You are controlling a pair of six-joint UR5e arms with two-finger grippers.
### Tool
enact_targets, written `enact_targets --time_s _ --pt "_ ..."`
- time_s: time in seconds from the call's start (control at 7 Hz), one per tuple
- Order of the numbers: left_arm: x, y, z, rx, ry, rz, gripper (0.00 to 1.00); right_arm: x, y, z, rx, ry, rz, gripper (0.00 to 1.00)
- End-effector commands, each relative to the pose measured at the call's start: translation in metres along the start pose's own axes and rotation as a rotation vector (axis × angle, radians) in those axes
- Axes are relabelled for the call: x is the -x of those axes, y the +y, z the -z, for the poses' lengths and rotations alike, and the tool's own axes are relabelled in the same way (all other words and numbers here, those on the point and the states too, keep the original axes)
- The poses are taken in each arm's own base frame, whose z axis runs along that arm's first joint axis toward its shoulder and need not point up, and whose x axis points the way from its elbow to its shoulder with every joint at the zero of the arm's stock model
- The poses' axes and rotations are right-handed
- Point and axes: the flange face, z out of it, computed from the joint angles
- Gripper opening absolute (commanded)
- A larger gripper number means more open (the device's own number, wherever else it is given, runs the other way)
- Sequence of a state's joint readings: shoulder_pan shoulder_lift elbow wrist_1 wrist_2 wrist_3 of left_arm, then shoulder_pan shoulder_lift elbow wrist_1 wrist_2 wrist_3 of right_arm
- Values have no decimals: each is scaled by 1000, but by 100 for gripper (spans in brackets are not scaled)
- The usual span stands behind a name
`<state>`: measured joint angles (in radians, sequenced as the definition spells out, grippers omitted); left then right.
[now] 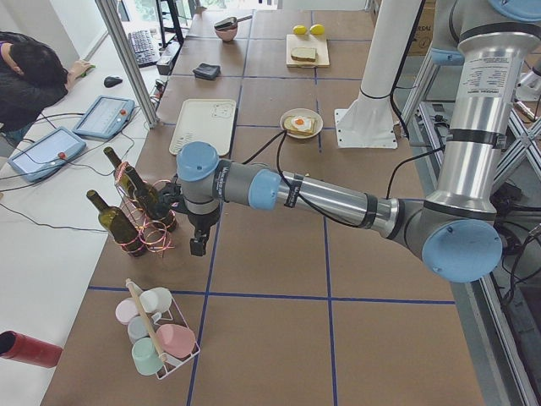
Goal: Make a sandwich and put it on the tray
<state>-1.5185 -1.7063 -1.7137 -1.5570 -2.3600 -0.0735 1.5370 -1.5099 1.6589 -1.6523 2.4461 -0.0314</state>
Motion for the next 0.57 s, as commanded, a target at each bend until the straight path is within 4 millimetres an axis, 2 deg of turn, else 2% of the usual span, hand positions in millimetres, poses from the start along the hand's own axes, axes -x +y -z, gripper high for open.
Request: enact_targets --time_s 0.0,0.14,0.43 --pt "-70 -17 -10 -57 47 41 100 53 -21 -22 27 -18 -56 100" --pt "-91 -16 -19 -48 69 75 100 63 -19 -28 6 -23 -119 100" --pt "-153 -10 -25 -57 128 144 100 77 9 -58 -55 -55 -147 100"
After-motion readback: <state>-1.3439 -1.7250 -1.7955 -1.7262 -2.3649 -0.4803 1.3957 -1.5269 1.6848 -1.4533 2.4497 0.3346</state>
